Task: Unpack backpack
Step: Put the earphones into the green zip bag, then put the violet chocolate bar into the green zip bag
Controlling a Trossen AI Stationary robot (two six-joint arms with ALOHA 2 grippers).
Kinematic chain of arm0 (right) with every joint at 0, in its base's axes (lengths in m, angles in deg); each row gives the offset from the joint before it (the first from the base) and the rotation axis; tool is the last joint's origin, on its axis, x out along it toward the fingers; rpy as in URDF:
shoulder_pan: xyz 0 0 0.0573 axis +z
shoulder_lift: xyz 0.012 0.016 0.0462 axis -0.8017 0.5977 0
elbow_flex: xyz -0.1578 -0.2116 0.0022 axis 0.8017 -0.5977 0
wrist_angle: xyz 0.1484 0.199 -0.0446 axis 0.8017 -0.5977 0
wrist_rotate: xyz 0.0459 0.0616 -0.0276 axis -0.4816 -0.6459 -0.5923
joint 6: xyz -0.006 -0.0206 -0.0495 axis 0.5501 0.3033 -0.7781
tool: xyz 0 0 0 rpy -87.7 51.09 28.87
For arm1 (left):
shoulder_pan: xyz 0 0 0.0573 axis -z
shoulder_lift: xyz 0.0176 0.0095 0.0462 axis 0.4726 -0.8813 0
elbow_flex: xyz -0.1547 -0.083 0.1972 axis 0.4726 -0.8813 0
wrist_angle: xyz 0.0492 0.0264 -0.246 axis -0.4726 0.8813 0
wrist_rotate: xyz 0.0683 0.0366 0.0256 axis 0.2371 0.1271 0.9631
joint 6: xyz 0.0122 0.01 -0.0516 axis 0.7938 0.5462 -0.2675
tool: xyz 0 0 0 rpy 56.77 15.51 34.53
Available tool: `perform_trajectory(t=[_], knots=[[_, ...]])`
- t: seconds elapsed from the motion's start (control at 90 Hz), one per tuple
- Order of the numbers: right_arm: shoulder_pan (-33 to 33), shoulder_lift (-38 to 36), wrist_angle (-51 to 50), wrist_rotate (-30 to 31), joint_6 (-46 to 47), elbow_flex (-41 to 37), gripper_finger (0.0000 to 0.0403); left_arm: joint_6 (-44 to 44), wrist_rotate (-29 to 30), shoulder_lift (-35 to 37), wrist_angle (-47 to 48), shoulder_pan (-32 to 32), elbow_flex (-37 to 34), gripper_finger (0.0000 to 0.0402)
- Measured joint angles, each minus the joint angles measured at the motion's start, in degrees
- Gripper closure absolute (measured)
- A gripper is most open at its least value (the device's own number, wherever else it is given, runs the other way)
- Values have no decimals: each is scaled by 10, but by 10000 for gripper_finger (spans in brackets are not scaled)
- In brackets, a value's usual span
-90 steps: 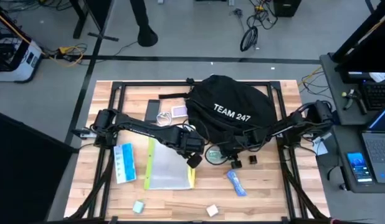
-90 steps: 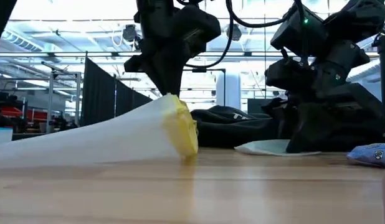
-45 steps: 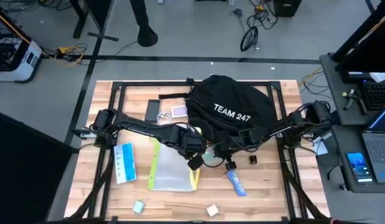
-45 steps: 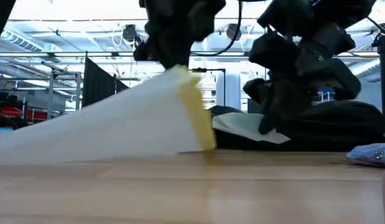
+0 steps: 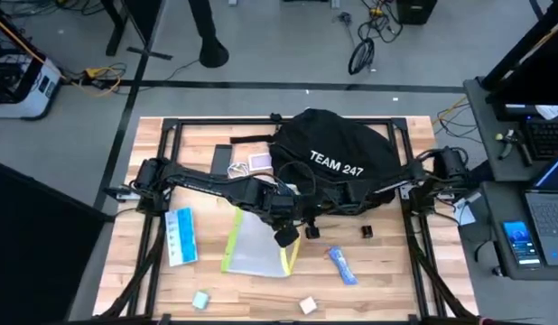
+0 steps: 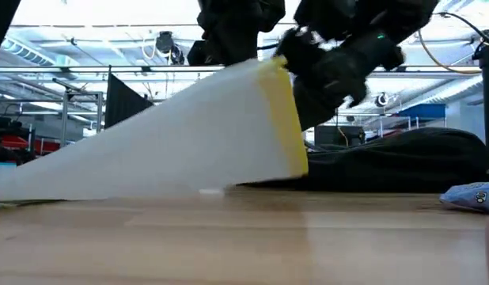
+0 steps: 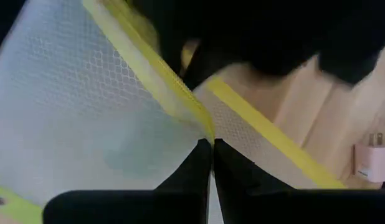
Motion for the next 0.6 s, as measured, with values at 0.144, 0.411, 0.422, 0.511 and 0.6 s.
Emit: perform_trajectory(t=[0.144, 0.411, 0.422, 0.511, 0.6], knots=[[-7, 35, -81, -92, 12, 62, 306, -1, 4, 1, 24, 3, -2, 401], [10, -31, -285, -119, -13, 82, 199, 4, 32, 1, 42, 11, -1, 401], [11, -36, -288, -118, -11, 81, 197, 5, 34, 1, 42, 11, -1, 401], [27, -63, -324, -121, 6, 78, 189, 15, 40, 0, 42, 12, -1, 401], [59, -85, -385, -116, 42, 78, 189, 30, 39, 0, 43, 12, -1, 401]])
